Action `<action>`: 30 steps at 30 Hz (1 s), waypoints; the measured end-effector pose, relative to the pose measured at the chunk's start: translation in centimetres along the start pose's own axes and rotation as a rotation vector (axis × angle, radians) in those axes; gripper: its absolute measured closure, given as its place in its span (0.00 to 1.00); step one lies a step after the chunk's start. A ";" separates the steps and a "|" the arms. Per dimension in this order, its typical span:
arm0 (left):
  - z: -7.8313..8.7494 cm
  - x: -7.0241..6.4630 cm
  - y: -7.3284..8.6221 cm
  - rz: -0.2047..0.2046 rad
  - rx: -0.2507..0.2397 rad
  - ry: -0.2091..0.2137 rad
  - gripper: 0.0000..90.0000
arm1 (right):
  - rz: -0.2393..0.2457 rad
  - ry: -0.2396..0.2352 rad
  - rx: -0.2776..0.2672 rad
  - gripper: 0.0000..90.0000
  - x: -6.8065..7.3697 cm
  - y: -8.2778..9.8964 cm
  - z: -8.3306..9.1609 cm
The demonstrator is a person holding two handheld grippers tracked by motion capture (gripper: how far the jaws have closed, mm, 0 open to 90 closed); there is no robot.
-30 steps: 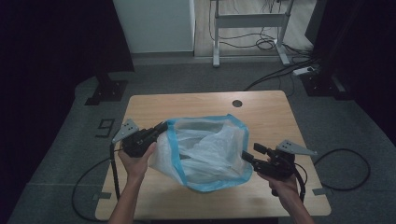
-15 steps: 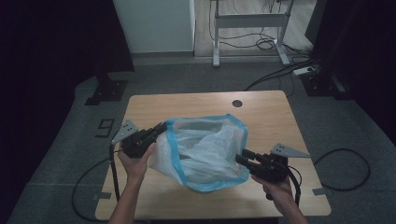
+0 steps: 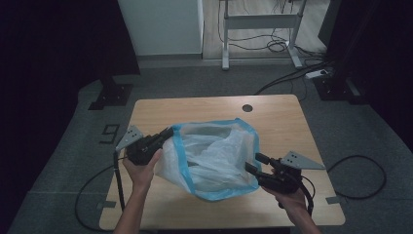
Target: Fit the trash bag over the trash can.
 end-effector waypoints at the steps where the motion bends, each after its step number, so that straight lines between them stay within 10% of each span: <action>1: -0.1 -0.1 0.0 -0.002 -0.001 -0.001 1.00 | 0.001 0.005 -0.003 0.41 0.2 -0.3 0.0; 16: 0.1 -0.3 0.1 -0.007 -0.002 0.004 1.00 | 0.120 0.119 0.087 0.24 3.2 -1.3 -2.9; 30: -0.1 -0.3 0.1 -0.006 -0.015 -0.012 1.00 | 0.177 0.239 0.038 0.98 2.8 -0.7 -1.4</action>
Point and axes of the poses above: each handheld gripper's, and its own axes: z roughly backward along the jaws, y roughly out of its underside, x roughly to its left, the point moved 4 cm from there along -z, roughly forward along the jaws, and after that the axes turned 1 degree about -z, right-handed, at the moved point
